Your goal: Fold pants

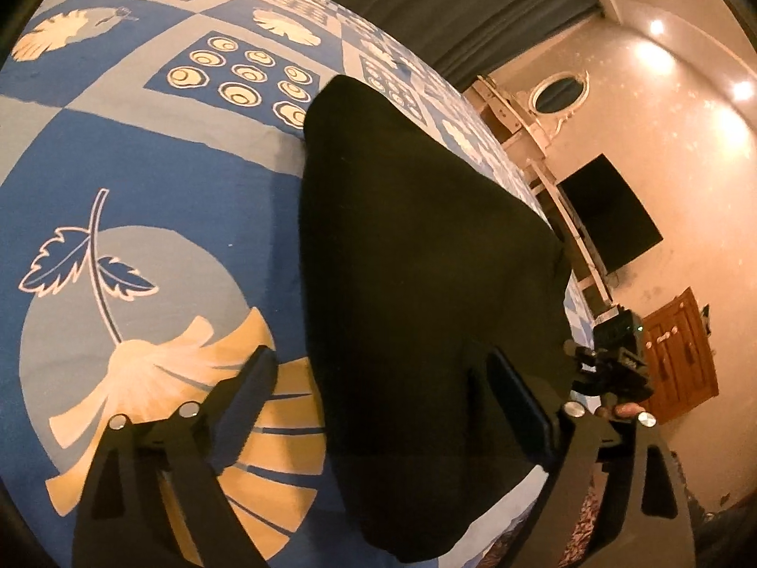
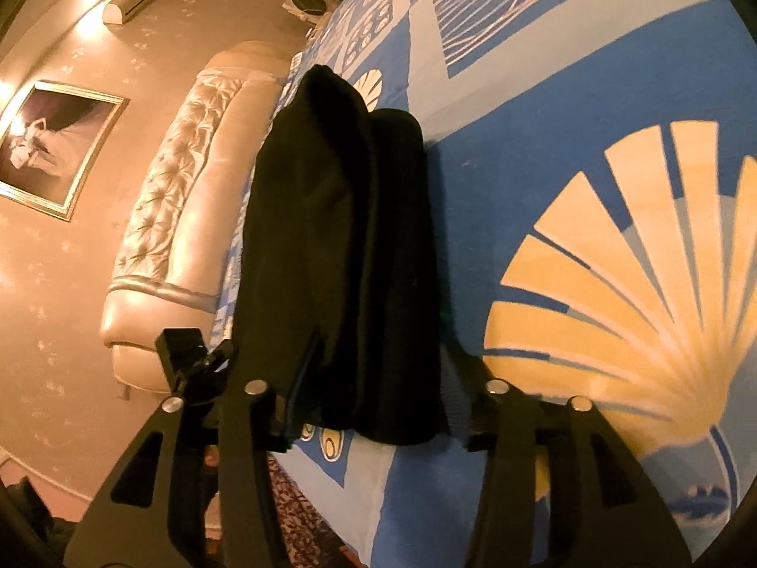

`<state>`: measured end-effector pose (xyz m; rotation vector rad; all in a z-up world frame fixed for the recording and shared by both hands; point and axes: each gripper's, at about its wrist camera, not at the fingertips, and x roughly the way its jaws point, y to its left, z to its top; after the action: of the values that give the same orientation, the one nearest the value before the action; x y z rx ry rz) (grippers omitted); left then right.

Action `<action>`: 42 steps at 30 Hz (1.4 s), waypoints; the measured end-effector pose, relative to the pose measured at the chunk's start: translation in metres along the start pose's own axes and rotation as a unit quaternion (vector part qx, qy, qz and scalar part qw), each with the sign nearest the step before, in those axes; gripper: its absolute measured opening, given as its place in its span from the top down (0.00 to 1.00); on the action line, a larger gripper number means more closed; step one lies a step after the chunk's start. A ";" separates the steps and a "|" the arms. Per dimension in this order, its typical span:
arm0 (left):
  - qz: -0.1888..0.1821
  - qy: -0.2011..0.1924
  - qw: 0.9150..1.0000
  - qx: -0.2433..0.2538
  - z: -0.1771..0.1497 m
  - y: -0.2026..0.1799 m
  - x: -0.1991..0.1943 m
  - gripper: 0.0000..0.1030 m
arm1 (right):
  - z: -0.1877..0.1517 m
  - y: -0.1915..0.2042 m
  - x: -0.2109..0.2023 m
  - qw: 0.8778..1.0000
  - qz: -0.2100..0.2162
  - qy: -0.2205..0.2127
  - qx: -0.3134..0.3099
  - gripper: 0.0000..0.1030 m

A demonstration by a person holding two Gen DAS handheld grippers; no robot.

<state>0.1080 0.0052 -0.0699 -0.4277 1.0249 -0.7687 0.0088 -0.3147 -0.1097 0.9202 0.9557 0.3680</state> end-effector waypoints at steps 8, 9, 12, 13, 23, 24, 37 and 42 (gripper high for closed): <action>-0.003 -0.001 1.000 -0.001 0.000 0.002 0.001 0.11 | -0.015 0.015 -0.009 0.997 -0.070 -0.036 -0.005 0.38; -0.001 -0.001 1.000 0.000 0.000 0.001 0.001 0.11 | -0.018 0.017 -0.010 0.996 -0.078 -0.041 -0.007 0.37; 0.009 -0.001 1.000 0.005 -0.001 -0.002 0.002 0.11 | -0.027 0.023 -0.012 0.993 -0.106 -0.056 -0.014 0.34; 0.014 -0.002 1.000 0.007 -0.001 -0.003 0.003 0.11 | -0.029 0.025 -0.013 0.991 -0.115 -0.061 -0.016 0.33; 0.154 -0.032 0.987 0.033 -0.018 -0.040 -0.001 0.11 | -0.063 0.057 -0.013 0.956 -0.264 -0.082 -0.093 0.26; 0.165 -0.038 0.985 0.033 -0.022 -0.044 -0.003 0.11 | -0.067 0.060 -0.012 0.953 -0.274 -0.084 -0.101 0.26; 0.228 -0.091 0.959 0.141 -0.074 -0.108 -0.034 0.11 | -0.118 0.100 0.004 0.918 -0.328 -0.108 -0.195 0.19; 0.229 -0.105 0.949 0.188 -0.082 -0.126 -0.031 0.11 | -0.124 0.108 0.011 0.918 -0.326 -0.105 -0.199 0.19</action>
<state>-0.0197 -0.0537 -0.0081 0.0620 0.7160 -0.4683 -0.0755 -0.1826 -0.0596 0.2281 0.8869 -0.1090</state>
